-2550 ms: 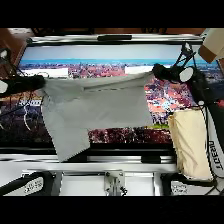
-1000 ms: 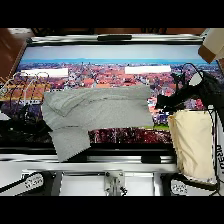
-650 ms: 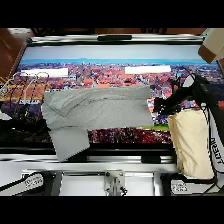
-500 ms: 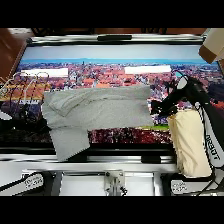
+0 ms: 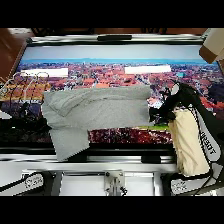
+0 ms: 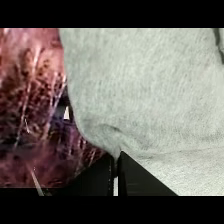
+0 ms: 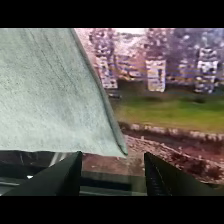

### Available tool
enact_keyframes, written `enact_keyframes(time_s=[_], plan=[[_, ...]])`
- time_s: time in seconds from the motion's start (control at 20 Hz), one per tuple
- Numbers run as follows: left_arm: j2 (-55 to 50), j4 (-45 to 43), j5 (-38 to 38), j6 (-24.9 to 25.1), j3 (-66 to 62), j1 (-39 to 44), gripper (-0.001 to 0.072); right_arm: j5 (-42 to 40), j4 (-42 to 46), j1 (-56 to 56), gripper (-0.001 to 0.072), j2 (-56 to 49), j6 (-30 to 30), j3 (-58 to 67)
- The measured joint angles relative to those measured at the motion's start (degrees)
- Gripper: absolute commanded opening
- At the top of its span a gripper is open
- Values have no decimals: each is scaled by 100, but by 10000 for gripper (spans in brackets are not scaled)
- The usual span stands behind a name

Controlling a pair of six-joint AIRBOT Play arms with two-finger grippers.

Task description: Fold the shirts.

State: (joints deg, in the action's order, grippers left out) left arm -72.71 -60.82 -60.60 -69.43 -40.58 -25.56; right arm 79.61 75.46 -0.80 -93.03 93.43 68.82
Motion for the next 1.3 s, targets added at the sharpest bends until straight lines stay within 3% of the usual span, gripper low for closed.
enact_keyframes(time_s=[0.35, 0.5, 0.75, 0.95, 1.1, 1.3], plan=[[0, 2, -4, 2, -2, 0, 43, -531, -232, -302, 493, -24, 302, -116], [0, 2, -35, 26, -48, 0, 42, -625, -315, -372, 69, -48, 352, -133], [262, 48, -350, 214, -654, 76, 39, -446, -505, -409, 67, 210, 249, -55], [1244, 157, -304, 249, -1971, 243, 41, -616, -138, -396, 67, 1239, 15, 763], [2149, 282, 354, -109, -3414, 273, 41, -1298, 87, -398, 68, 2387, -326, 1853], [3158, 330, 1692, -588, -5058, 278, 40, -2916, 208, -398, 68, 3980, -501, 2761]])
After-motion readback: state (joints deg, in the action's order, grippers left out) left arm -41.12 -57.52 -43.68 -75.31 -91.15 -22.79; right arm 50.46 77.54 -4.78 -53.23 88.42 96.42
